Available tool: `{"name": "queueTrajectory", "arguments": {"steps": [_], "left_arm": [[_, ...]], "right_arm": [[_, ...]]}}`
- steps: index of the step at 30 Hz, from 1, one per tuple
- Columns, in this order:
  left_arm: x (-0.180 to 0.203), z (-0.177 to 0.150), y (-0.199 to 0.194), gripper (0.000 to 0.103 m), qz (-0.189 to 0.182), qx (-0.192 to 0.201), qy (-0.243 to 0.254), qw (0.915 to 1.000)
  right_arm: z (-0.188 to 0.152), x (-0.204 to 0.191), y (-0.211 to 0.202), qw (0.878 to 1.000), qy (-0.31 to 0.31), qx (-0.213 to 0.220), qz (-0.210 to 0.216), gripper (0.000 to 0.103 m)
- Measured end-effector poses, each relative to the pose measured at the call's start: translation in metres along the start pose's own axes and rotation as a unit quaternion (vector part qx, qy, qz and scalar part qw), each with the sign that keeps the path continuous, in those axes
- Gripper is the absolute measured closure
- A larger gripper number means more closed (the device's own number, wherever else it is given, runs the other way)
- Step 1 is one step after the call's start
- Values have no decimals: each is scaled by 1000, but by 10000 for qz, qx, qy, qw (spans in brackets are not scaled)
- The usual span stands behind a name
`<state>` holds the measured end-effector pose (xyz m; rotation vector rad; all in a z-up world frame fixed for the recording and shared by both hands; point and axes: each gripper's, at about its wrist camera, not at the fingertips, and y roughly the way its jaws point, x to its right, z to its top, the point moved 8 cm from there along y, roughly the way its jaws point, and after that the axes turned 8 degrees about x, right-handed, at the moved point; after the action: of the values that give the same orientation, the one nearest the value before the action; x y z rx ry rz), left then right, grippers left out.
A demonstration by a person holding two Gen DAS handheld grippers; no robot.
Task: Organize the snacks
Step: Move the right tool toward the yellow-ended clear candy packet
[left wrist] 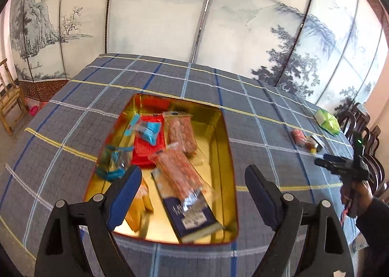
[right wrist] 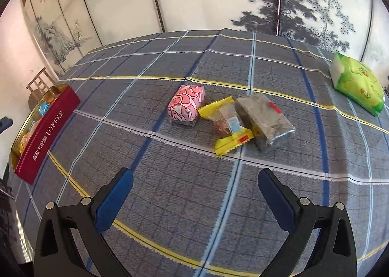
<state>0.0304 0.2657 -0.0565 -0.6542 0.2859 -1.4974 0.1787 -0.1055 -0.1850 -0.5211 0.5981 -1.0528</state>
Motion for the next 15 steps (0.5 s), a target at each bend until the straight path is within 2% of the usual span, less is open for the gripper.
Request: {"name": "queueTrajectory", "arguments": {"steps": [5, 7, 13, 14, 15], "left_arm": [[23, -46, -30, 19, -196, -58, 117, 9997], [29, -65, -36, 19, -260, -192, 90, 9994], [37, -105, -44, 19, -286, -430, -127, 9986], [39, -109, -44, 19, -320, -470, -185, 9982], [40, -113, -44, 19, -340, -510, -196, 9979]], "right_arm": [[14, 10, 30, 9997, -52, -158, -152, 12], [22, 17, 39, 9991, -184, -154, -337, 16], [42, 36, 57, 9984, -235, -127, -504, 25], [42, 36, 58, 9980, -279, -132, -545, 28], [42, 35, 58, 9974, -344, -139, -612, 37]]}}
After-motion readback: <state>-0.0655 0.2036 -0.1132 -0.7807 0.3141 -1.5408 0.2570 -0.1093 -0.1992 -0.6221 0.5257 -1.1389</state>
